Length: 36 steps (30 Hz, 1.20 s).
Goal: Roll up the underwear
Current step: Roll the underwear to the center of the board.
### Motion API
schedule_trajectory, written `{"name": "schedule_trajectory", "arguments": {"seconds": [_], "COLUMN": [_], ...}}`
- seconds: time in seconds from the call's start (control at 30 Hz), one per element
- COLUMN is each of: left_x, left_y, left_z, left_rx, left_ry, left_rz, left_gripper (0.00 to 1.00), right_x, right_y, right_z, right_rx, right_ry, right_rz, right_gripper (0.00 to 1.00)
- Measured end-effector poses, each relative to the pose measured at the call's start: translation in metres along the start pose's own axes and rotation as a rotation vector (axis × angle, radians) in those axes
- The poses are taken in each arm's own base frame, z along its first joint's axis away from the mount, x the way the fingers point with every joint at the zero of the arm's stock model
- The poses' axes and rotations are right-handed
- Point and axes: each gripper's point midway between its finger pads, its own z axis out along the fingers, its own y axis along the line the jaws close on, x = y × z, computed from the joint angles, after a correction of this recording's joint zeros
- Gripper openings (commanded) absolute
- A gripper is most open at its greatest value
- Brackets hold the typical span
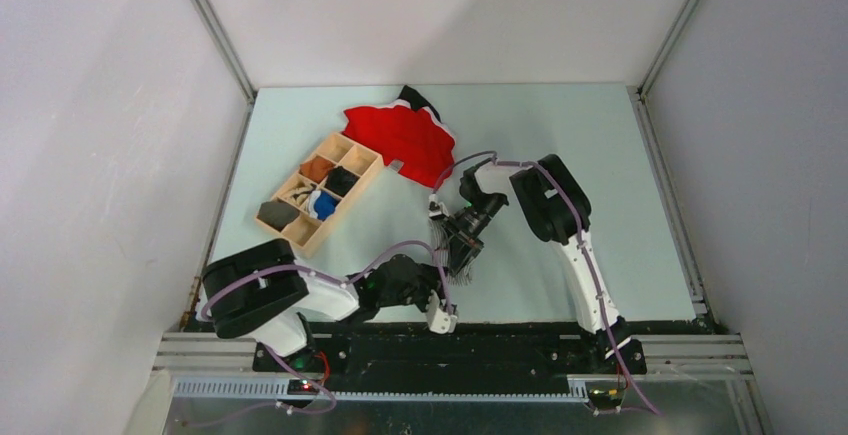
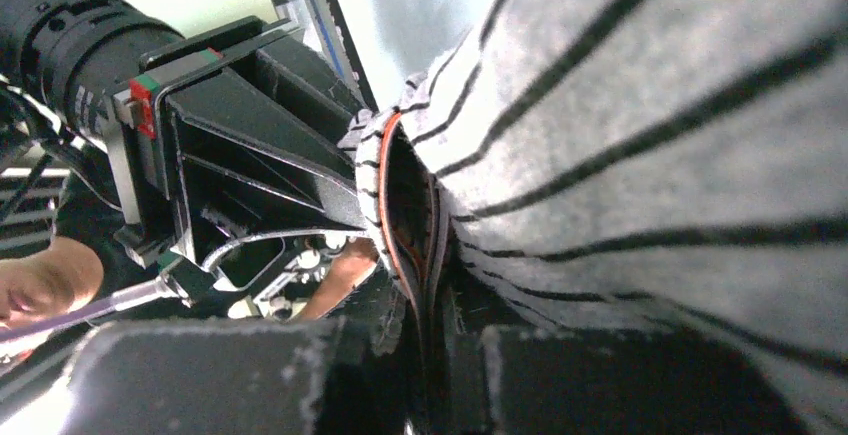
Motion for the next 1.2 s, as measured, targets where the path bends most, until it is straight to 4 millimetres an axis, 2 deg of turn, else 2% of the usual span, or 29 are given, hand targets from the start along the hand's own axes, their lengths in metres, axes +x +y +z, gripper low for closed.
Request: {"name": "schedule_trajectory", "arguments": {"seconds": [0.03,0.07,0.1,0.13,0.17,0.2,0.27,0.33,0.4,0.47,0.57,0.6,0.63,0.67,0.7,0.73,0.77,0.8,0.87,1.0,1.1,1.2], "left_x": [0.0,0.0,0.0,0.0,0.0,0.0,0.0,0.001,0.001,-0.001,-0.006,-0.007,-0.008,-0.01,-0.013,-0.015,-0.017,-0.019,-0.021,-0.02,-0.021,-0.025], "left_y": [0.0,0.001,0.002,0.004,0.005,0.006,0.009,0.012,0.014,0.015,0.016,0.016,0.016,0.016,0.016,0.016,0.016,0.015,0.015,0.014,0.012,0.009], "left_z": [0.002,0.003,0.005,0.007,0.008,0.009,0.012,0.015,0.016,0.016,0.017,0.017,0.017,0.018,0.018,0.018,0.019,0.019,0.019,0.014,0.01,0.007], "left_rx": [0.019,0.028,0.039,0.05,0.059,0.069,0.091,0.122,0.168,0.24,0.356,0.394,0.421,0.458,0.499,0.534,0.564,0.6,0.654,0.705,0.734,0.766], "left_ry": [0.009,0.014,0.019,0.025,0.03,0.034,0.037,0.035,0.021,-0.005,-0.052,-0.066,-0.076,-0.092,-0.109,-0.124,-0.137,-0.152,-0.184,-0.236,-0.264,-0.281], "left_rz": [0.007,0.009,0.011,0.009,0.008,0.006,-0.004,-0.033,-0.074,-0.136,-0.231,-0.263,-0.285,-0.314,-0.347,-0.377,-0.401,-0.43,-0.496,-0.61,-0.672,-0.714], "left_gripper": [0.01,0.0,0.0,0.0,0.0,0.0,0.0,0.0,0.0,0.0,0.0,0.0,0.0,0.0,0.0,0.0,0.0,0.0,0.0,0.0,0.0,0.0], "right_x": [0.001,0.001,0.002,0.003,0.002,0.002,0.001,0.0,-0.001,0.001,0.016,0.026,0.035,0.045,0.055,0.064,0.07,0.074,0.077,0.093,0.099,0.084], "right_y": [0.0,0.0,0.0,0.003,0.009,0.014,0.029,0.03,0.027,0.026,0.043,0.057,0.071,0.094,0.112,0.13,0.138,0.139,0.12,0.056,0.03,0.027], "right_z": [0.0,-0.001,-0.002,-0.004,-0.006,-0.008,-0.016,-0.027,-0.049,-0.086,-0.17,-0.197,-0.212,-0.221,-0.217,-0.205,-0.192,-0.172,-0.132,-0.048,-0.022,-0.021], "right_rx": [0.006,0.011,0.013,0.007,-0.006,0.005,0.023,0.11,0.206,0.328,0.605,0.723,0.806,0.901,0.955,0.982,0.986,0.976,0.937,0.893,0.912,0.969], "right_ry": [-0.006,-0.015,-0.026,-0.038,-0.052,-0.059,-0.081,-0.105,-0.169,-0.291,-0.628,-0.759,-0.846,-0.938,-0.99,-1.008,-0.998,-0.953,-0.817,-0.479,-0.338,-0.329], "right_rz": [0.004,0.01,0.019,0.034,0.039,0.041,0.019,-0.042,-0.098,-0.154,-0.319,-0.418,-0.503,-0.641,-0.773,-0.916,-1.012,-1.11,-1.207,-1.32,-1.367,-1.396], "right_gripper": [0.31,0.39,0.55,0.66,0.91,0.95,0.99,1.0,0.99,0.99,0.99,0.99,0.99,0.98,0.96,0.88,0.84,0.75,0.7,0.69,0.69,0.67]}}
